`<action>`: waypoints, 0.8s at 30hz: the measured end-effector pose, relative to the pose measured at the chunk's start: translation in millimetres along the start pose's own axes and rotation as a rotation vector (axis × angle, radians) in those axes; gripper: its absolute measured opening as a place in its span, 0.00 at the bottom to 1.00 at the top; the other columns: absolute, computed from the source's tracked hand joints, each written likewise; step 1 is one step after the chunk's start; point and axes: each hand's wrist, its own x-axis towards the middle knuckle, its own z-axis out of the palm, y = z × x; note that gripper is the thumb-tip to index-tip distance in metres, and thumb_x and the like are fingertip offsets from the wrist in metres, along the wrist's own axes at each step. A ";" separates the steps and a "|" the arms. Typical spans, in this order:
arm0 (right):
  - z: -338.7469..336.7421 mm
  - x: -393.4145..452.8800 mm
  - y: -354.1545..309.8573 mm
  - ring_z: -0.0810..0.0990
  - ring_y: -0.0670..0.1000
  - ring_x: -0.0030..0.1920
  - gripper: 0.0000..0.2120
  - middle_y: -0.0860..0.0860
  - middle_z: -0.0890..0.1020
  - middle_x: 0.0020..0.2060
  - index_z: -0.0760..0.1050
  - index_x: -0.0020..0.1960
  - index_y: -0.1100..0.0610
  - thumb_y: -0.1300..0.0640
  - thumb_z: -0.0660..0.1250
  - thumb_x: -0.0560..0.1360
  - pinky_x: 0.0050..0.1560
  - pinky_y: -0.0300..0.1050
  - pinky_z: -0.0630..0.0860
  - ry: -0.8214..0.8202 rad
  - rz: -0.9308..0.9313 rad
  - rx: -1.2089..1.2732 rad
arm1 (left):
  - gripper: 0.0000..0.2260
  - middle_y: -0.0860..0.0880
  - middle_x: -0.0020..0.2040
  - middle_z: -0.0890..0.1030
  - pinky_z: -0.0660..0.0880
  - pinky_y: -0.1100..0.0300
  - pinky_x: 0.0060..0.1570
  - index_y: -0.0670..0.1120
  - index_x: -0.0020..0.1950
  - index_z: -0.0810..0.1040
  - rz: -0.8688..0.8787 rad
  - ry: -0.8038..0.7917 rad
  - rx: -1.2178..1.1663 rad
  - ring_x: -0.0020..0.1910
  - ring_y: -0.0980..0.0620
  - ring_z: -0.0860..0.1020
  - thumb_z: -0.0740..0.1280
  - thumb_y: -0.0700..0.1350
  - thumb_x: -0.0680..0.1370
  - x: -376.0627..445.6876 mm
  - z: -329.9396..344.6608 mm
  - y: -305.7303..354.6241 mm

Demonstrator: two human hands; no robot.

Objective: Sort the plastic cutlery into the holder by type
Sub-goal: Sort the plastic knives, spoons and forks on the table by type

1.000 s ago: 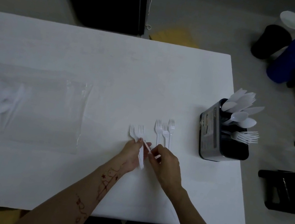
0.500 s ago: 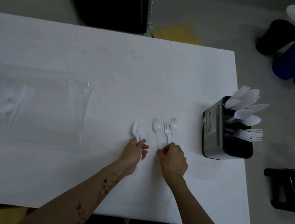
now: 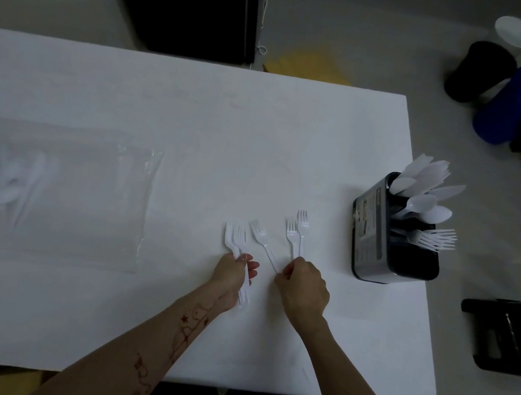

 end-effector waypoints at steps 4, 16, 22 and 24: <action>1.7 0.3 0.8 0.77 0.50 0.43 0.09 0.51 0.79 0.47 0.76 0.52 0.56 0.52 0.67 0.77 0.42 0.42 0.72 -0.024 0.002 0.002 | 0.09 0.45 0.41 0.77 0.73 0.63 0.41 0.39 0.48 0.73 0.033 0.014 0.004 0.39 0.51 0.76 0.55 0.39 0.83 1.1 -1.2 -3.6; 2.4 -12.3 0.0 0.81 0.51 0.42 0.08 0.50 0.82 0.46 0.75 0.55 0.54 0.55 0.67 0.77 0.41 0.40 0.75 0.100 -0.209 0.043 | 0.10 0.44 0.43 0.76 0.71 0.61 0.38 0.37 0.46 0.74 0.004 0.018 0.044 0.37 0.52 0.74 0.56 0.38 0.82 3.1 -2.1 1.2; 12.1 -19.2 7.6 0.80 0.51 0.36 0.06 0.52 0.82 0.44 0.81 0.51 0.57 0.58 0.69 0.75 0.35 0.40 0.76 0.109 -0.540 0.067 | 0.15 0.43 0.42 0.78 0.73 0.58 0.39 0.30 0.64 0.70 0.062 -0.017 0.020 0.37 0.50 0.76 0.55 0.39 0.83 -2.5 1.7 5.0; 11.6 -19.8 9.7 0.80 0.49 0.37 0.07 0.50 0.82 0.44 0.82 0.51 0.55 0.55 0.68 0.76 0.38 0.41 0.79 0.066 -0.565 0.125 | 0.16 0.39 0.54 0.78 0.73 0.57 0.40 0.32 0.63 0.71 0.047 -0.063 -0.020 0.44 0.45 0.77 0.53 0.41 0.84 -7.0 5.2 8.9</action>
